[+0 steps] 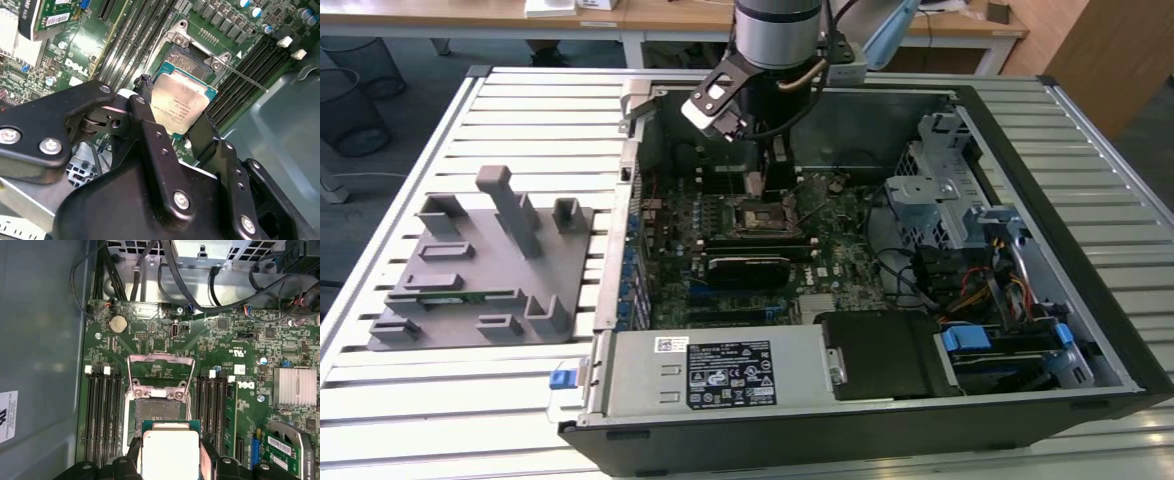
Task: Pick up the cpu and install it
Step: 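Place the cpu into insertion slot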
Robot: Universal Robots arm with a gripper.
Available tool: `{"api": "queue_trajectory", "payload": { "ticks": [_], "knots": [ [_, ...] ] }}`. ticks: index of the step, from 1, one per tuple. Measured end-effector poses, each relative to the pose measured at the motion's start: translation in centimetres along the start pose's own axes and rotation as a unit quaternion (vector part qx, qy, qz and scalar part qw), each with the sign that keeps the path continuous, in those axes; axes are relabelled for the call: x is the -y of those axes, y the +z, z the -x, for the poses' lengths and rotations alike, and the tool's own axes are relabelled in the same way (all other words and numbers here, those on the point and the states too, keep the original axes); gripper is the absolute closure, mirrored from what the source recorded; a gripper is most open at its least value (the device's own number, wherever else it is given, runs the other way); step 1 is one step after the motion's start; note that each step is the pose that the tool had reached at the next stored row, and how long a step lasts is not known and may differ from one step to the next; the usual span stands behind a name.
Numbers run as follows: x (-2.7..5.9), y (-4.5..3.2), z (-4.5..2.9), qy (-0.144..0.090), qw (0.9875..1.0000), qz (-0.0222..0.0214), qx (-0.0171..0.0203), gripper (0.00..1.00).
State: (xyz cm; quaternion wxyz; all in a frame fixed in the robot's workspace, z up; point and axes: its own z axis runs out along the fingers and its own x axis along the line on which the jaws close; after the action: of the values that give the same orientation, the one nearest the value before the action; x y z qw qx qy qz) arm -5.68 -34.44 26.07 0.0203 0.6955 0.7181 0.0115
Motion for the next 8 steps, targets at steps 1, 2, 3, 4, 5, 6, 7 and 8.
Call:
{"api": "queue_trajectory", "payload": {
  "ticks": [1,2,3,4,5,6,7,8],
  "knots": [
    [-0.02,0.16,-0.02,0.0,1.0,0.0,0.0,0.46],
    [-0.06,0.3,-0.03,0.0,1.0,0.0,0.0,0.46],
    [-0.12,0.44,-0.04,0.0,1.0,0.0,-0.0001,0.46],
    [-0.2,0.56,-0.04,0.0,1.0,0.0001,-0.0001,0.46],
    [-0.24,0.62,-0.04,0.0,1.0,0.0,0.0,0.46],
    [-0.25,0.65,-0.04,0.0,1.0,0.0,0.0,0.46],
    [-0.25,0.7,-0.04,0.0,1.0,0.0,0.0,0.46],
    [-0.29,0.76,-0.04,0.0,1.0,0.0,0.0,0.46]
  ]
}}
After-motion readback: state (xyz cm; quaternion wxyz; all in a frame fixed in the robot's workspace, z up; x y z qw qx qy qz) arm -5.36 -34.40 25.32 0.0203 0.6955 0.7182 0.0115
